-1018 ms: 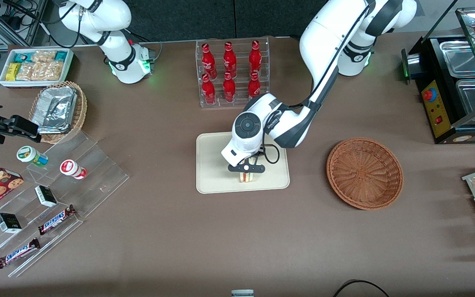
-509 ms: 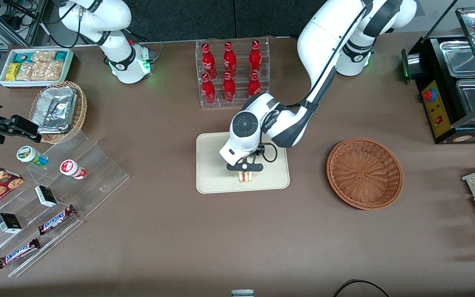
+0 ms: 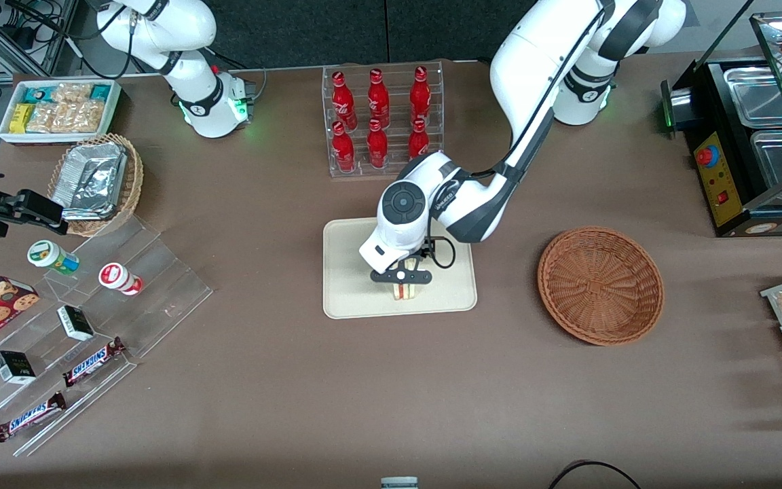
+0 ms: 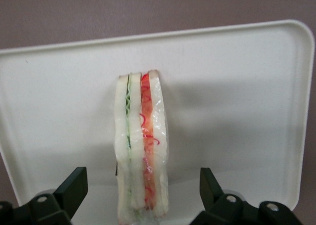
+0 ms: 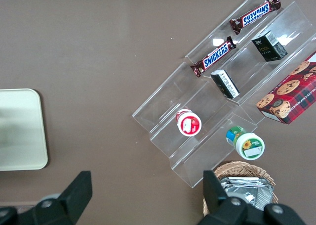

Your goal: Place sandwich from basket to tray

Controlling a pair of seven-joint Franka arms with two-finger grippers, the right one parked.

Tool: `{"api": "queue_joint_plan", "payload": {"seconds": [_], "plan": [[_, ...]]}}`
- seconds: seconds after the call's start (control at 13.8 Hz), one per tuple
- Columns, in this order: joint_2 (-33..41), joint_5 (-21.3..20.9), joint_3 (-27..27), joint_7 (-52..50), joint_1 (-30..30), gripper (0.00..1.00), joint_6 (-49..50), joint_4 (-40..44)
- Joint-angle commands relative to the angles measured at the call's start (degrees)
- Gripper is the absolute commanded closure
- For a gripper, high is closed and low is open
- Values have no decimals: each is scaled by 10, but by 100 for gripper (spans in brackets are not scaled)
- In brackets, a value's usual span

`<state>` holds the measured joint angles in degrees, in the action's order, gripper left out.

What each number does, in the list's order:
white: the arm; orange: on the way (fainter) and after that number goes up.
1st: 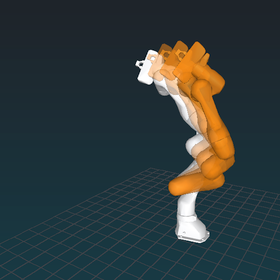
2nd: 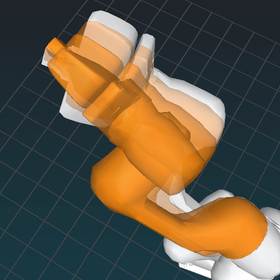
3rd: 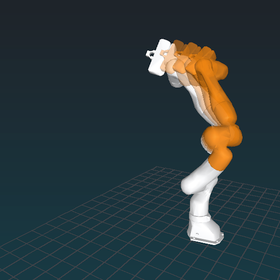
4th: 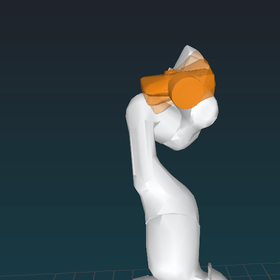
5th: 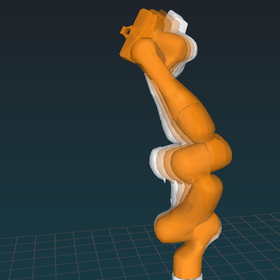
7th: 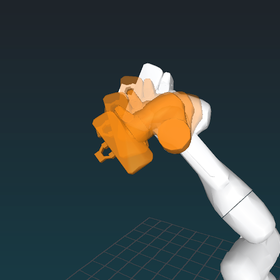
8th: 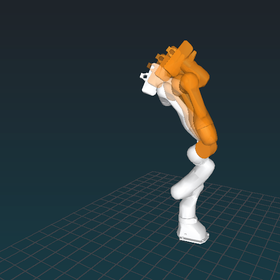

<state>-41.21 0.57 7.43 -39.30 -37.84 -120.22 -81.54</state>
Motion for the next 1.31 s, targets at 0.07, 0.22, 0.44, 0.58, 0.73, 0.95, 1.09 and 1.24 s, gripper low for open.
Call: {"api": "queue_joint_plan", "payload": {"seconds": [0.07, 0.22, 0.44, 0.58, 0.73, 0.95, 1.09, 1.24], "plan": [[59, 5, -3, 80, 43, 0, 81, -7], [83, -9, -4, 122, 66, 0, 129, -11], [131, -53, -30, 127, 90, 0, 147, -69], [154, -50, -30, 192, 139, 0, 149, -82], [183, -45, -30, 222, 185, 0, 148, -106], [234, -9, -30, 296, 255, 0, 149, -139], [268, 7, -30, 338, 293, 0, 154, -155], [295, 10, -30, 356, 312, 0, 187, -159]]}}
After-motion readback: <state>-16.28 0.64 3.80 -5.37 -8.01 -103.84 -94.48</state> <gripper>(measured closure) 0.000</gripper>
